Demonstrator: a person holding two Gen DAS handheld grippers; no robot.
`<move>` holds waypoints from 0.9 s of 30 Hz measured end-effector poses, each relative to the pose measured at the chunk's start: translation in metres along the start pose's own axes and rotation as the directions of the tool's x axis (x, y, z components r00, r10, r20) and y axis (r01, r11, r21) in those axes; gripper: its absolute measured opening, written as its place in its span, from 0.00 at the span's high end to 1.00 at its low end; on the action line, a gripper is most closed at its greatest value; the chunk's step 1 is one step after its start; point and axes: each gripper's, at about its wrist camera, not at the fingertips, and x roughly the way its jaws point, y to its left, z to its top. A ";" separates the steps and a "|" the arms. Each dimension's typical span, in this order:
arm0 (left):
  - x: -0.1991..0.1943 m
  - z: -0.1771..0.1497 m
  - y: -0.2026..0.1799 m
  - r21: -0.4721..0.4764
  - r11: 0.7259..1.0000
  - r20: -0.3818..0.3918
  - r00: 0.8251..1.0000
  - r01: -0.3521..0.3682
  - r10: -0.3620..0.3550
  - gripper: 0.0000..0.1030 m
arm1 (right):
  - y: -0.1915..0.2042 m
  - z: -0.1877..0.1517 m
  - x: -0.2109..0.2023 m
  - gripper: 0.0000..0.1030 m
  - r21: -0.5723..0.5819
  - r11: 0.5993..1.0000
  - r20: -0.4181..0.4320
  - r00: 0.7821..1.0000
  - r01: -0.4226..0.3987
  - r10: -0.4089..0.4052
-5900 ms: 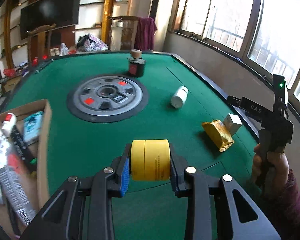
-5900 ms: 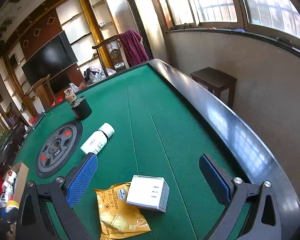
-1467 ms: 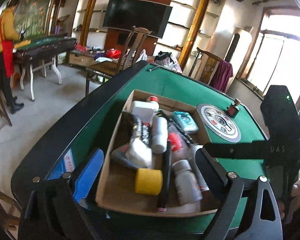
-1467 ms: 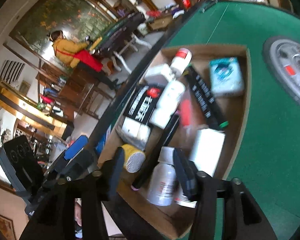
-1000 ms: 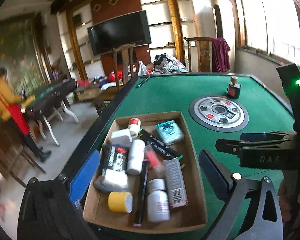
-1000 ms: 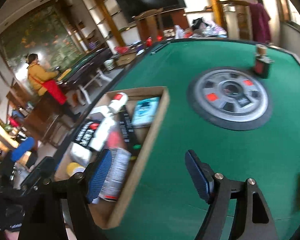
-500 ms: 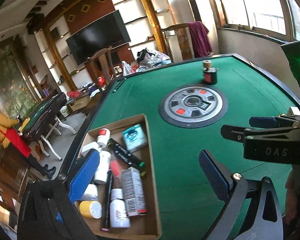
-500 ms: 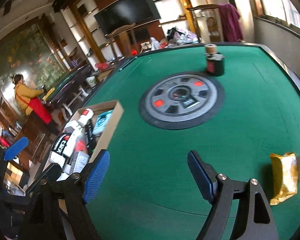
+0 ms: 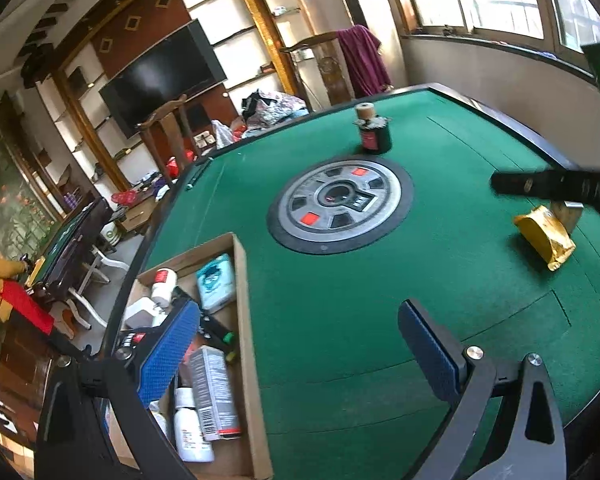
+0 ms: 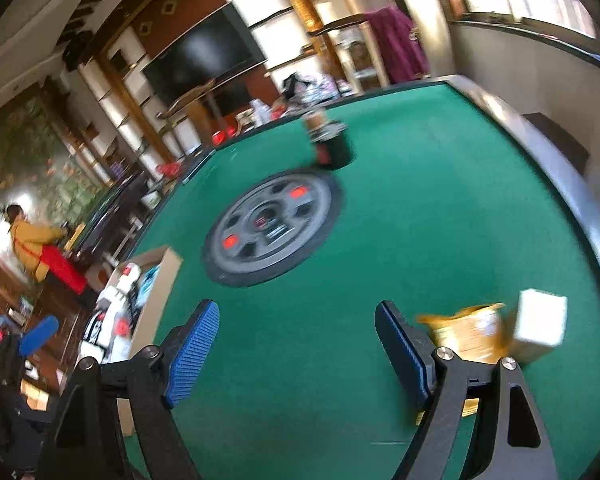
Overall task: Organize objects
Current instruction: 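Move both open grippers back toward the gold bag and white box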
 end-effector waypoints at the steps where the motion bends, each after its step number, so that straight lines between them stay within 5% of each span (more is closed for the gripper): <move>1: 0.002 0.000 -0.004 0.008 1.000 -0.005 1.000 0.011 -0.011 0.03 | -0.009 0.003 -0.004 0.18 0.012 1.000 0.011 1.000 0.013 -0.014; 5: 0.004 0.001 -0.018 0.016 0.987 -0.021 0.987 0.162 -0.161 0.03 | -0.041 0.011 -0.016 0.18 0.035 0.997 0.040 0.997 0.067 -0.068; 7: 0.005 0.001 -0.031 0.035 0.957 -0.015 0.957 0.288 -0.288 0.03 | -0.063 0.014 -0.022 0.18 0.048 0.992 0.051 0.991 0.120 -0.123; 13: 0.020 0.004 -0.088 0.086 0.873 -0.064 0.877 0.480 -0.476 0.04 | -0.132 0.010 -0.034 0.18 0.174 0.960 0.061 0.971 0.218 -0.231; 16: 0.026 0.011 -0.110 0.075 0.859 -0.082 0.861 0.507 -0.501 0.04 | -0.149 0.007 -0.031 0.18 0.211 0.955 0.059 0.973 0.207 -0.224; 22: 0.036 0.018 -0.125 0.045 0.863 -0.090 0.862 0.503 -0.498 0.04 | -0.129 0.006 -0.011 0.18 0.095 0.977 0.016 0.981 0.192 -0.194; 23: 0.037 0.020 -0.125 0.035 0.862 -0.090 0.860 0.506 -0.502 0.04 | -0.124 0.005 -0.006 0.24 0.072 0.977 0.006 0.979 0.201 -0.202; 25: 0.042 0.022 -0.128 0.012 0.861 -0.095 0.857 0.509 -0.506 0.04 | -0.116 0.001 0.002 0.55 0.012 0.976 -0.018 0.976 0.218 -0.218; 27: 0.046 0.024 -0.131 -0.003 0.854 -0.105 0.850 0.519 -0.517 0.04 | -0.110 -0.001 0.005 0.55 -0.025 0.964 -0.021 0.964 0.264 -0.264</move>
